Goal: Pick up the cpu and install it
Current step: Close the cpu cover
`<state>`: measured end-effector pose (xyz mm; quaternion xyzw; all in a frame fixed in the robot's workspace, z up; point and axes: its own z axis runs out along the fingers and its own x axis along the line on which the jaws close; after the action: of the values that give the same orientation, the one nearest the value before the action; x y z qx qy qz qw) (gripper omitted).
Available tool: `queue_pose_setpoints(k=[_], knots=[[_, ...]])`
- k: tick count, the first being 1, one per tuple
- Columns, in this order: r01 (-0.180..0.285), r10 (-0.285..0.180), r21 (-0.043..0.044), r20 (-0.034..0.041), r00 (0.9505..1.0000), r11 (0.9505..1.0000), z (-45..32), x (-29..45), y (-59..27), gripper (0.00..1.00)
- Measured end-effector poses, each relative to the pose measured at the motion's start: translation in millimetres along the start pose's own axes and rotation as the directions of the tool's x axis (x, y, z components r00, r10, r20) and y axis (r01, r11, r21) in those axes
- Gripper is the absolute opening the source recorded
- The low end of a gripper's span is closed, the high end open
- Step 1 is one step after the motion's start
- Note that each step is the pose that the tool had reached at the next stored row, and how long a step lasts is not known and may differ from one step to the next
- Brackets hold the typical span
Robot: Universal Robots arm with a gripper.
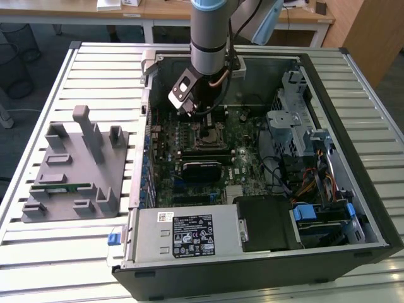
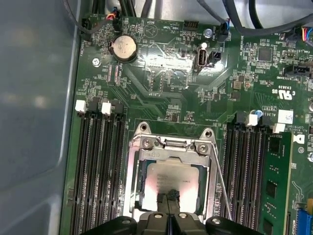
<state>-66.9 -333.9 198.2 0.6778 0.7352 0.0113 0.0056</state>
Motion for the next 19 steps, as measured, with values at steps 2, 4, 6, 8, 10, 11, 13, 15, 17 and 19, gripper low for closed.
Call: queue_pose_setpoints(k=[2,4,6,8,10,11,13,15,17,19], knots=[[0.000,0.000,-0.0008,-0.0016,1.0000,1.0000,0.1,0.2,0.2,0.11],[0.001,-0.001,-0.0015,-0.0029,1.0000,1.0000,-0.6,0.3,0.4,0.11],[0.002,-0.002,-0.0014,-0.0029,1.0000,1.0000,-2.5,0.4,0.5,0.11],[0.002,-0.002,-0.0008,-0.0023,1.0000,1.0000,-5.2,0.2,0.4,0.11],[0.002,-0.002,-0.0007,-0.0022,1.0000,1.0000,-8.7,0.2,0.4,0.11],[0.002,-0.002,-0.0008,-0.0023,1.0000,1.0000,-10.7,0.3,0.5,0.11],[0.002,-0.002,-0.0008,-0.0022,1.0000,1.0000,-15.8,0.3,0.6,0.11],[0.002,-0.002,-0.0007,-0.0022,1.0000,1.0000,-21.4,0.3,0.7,0.11],[0.002,-0.002,-0.0008,-0.0023,1.0000,1.0000,-26.9,0.4,0.9,0.11],[0.003,-0.003,-0.0007,-0.0021,1.0000,1.0000,-29.5,0.4,1.1,0.11]])
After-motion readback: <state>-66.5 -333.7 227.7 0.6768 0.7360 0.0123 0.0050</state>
